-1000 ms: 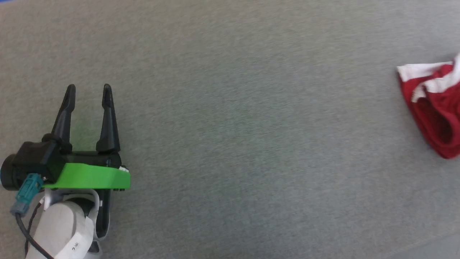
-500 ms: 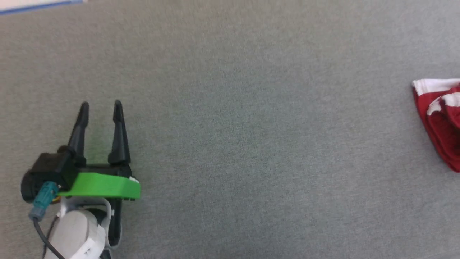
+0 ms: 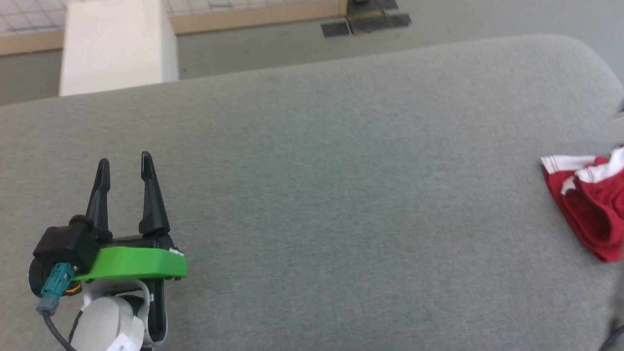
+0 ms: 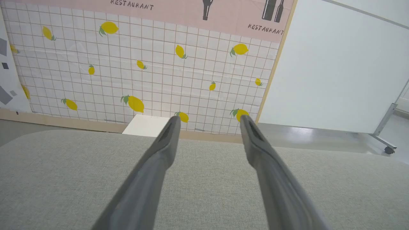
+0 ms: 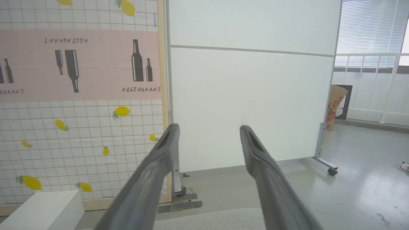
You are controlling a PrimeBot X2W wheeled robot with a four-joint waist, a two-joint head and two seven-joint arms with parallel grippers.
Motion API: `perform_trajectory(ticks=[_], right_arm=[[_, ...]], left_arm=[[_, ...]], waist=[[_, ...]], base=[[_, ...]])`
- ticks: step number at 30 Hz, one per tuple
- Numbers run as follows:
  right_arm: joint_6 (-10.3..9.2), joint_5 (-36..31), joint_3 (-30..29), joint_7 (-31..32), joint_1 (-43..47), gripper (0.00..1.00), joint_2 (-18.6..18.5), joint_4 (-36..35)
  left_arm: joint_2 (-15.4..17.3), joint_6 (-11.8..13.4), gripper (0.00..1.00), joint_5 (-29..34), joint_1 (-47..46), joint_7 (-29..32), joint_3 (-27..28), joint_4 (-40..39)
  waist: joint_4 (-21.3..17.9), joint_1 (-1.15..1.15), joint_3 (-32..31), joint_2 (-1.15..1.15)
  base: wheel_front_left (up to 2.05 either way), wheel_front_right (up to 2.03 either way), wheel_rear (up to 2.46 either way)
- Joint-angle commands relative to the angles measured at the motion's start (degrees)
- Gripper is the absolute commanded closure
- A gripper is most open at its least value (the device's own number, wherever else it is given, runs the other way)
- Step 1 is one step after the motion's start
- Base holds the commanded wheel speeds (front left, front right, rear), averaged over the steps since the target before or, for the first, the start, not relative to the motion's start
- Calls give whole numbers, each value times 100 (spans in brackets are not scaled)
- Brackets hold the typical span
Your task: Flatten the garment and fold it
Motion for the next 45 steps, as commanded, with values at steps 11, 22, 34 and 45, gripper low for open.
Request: perform_trajectory(ticks=[11,22,34,45], right_arm=[[-8,850,804,-1809,1534,0,652,493],[-8,839,1367,-1951,2626,0,653,986],[-8,621,1445,-1953,3203,0,654,1018],[-8,545,1465,-1954,3323,0,654,1180]], left_arm=[[-136,8,0,-80,19,-58,-123,370],[-216,-29,0,50,56,-61,-431,1104],[-355,-257,0,28,322,-113,-618,1747],[-481,-337,0,143,451,-127,-749,1923]], waist=[[983,0,-896,0],[1281,0,-1253,0],[1269,0,-1285,0],[1308,0,-1267,0]], base=[[0,0,0],[0,0,0],[0,0,0],[0,0,0]])
